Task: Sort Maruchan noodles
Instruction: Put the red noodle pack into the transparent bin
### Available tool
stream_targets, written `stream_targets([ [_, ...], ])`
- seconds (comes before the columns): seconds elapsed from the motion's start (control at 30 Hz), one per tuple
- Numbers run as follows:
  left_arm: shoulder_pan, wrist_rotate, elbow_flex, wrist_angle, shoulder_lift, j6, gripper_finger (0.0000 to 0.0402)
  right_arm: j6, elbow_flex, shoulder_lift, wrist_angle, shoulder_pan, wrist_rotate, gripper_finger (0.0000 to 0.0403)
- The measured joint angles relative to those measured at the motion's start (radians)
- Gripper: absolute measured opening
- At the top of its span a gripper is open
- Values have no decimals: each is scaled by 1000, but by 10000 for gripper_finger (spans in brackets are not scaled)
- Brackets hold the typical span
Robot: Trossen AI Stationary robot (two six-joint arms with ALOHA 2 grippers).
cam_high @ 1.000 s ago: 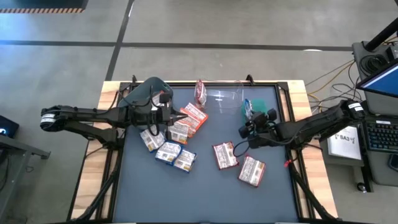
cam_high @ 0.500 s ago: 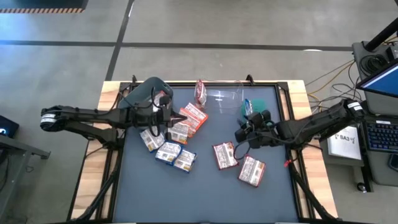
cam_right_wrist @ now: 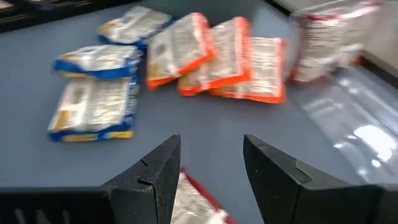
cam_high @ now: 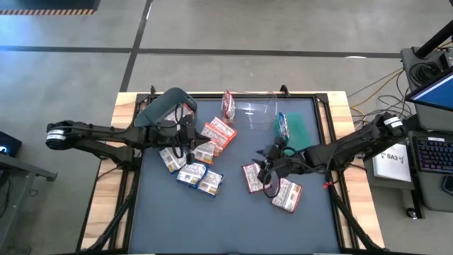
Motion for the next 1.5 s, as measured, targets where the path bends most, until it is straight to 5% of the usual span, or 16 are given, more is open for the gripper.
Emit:
stream_targets([
  [0.23, 0, 0, 3, 8, 4, -11, 0, 7, 0, -3, 30, -12, -82, 156],
  [0.67, 0, -1, 3, 59, 54, 18, 0, 272, 3, -53, 30, -46, -203, 169],
  [0.97, 0, -2, 3, 109, 79, 54, 0, 65, 227, -4, -223, -45, -250, 173],
  [1.3, 0, -2, 3, 112, 72, 60, 0, -137, 529, 234, -688, -47, -264, 165],
  [1.5, 0, -2, 3, 111, 72, 68, 0, -197, 525, 310, -758, -81, -423, 153],
])
